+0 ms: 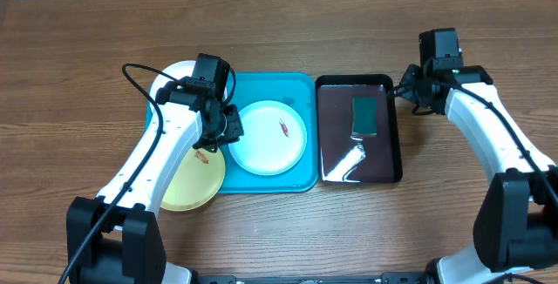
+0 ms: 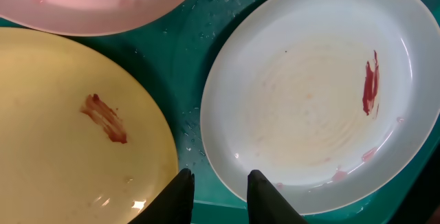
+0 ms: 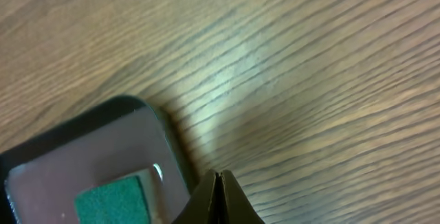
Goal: Clean dirty plates on tray and stack at the side
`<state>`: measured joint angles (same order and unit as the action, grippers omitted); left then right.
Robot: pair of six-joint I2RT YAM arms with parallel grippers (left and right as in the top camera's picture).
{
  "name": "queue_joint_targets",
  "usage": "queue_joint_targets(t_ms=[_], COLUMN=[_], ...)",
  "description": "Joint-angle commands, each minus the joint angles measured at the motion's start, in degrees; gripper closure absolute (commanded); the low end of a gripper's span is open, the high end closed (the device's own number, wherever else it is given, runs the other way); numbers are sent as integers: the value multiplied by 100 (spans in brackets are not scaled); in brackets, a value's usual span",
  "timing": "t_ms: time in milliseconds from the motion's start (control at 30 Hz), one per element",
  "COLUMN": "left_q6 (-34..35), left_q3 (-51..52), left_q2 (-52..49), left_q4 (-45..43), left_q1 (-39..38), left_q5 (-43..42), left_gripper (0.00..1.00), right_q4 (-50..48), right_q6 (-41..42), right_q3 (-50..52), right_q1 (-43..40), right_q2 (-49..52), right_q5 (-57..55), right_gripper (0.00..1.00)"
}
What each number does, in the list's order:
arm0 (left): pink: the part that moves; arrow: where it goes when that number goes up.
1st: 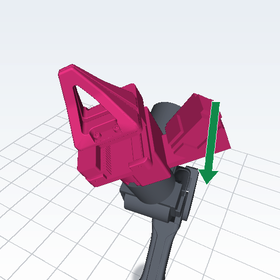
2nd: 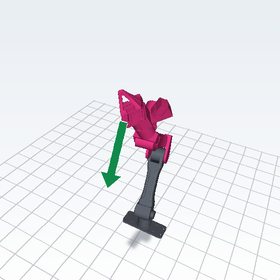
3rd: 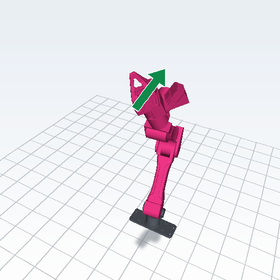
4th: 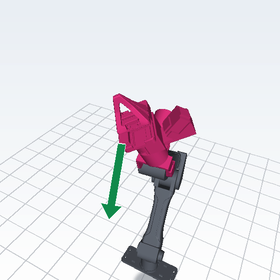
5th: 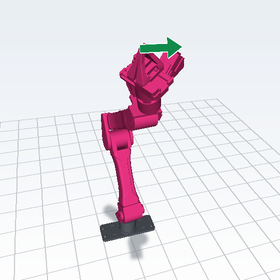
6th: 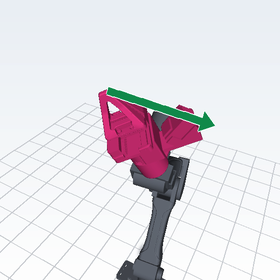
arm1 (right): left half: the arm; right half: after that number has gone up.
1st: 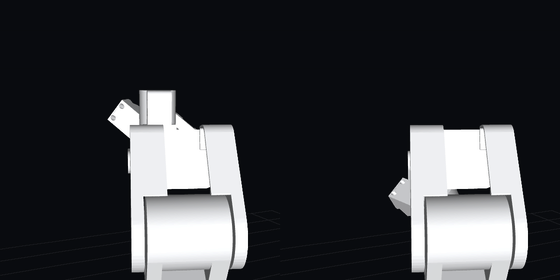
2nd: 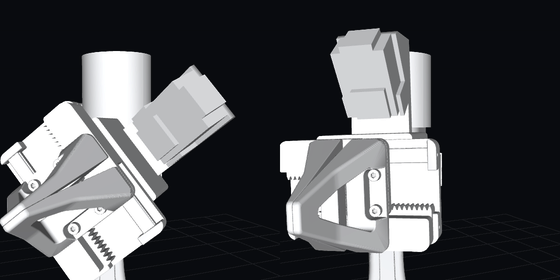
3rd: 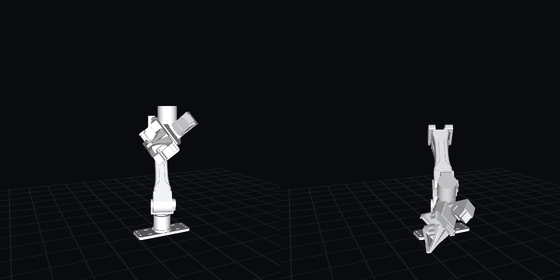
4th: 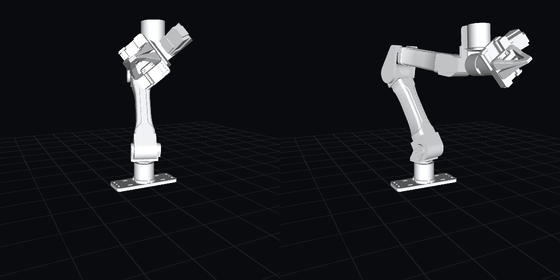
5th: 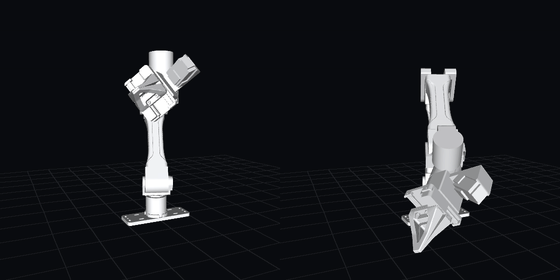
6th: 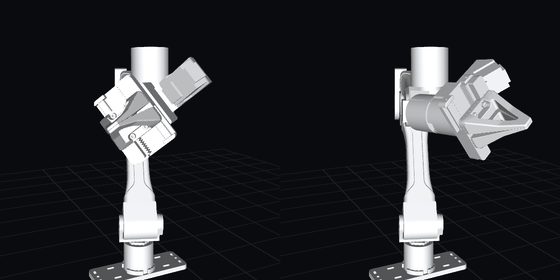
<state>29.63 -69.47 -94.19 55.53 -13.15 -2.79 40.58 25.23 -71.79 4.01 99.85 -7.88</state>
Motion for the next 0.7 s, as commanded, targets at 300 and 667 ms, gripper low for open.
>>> queue_joint_targets(t_ms=[300, 667], left_q6=[15, 42], left_q3=[-9, -9], left_q2=[55, 55], left_q4=[9, -2], left_q1=[-39, -39], left_q5=[37, 17], left_gripper=[71, 71], right_q4=[-146, -66], right_q6=[52, 50], right_q3=[179, 232], right_q1=[46, 48], right_q2=[433, 433], right_q5=[466, 1016], right_gripper=[96, 96])
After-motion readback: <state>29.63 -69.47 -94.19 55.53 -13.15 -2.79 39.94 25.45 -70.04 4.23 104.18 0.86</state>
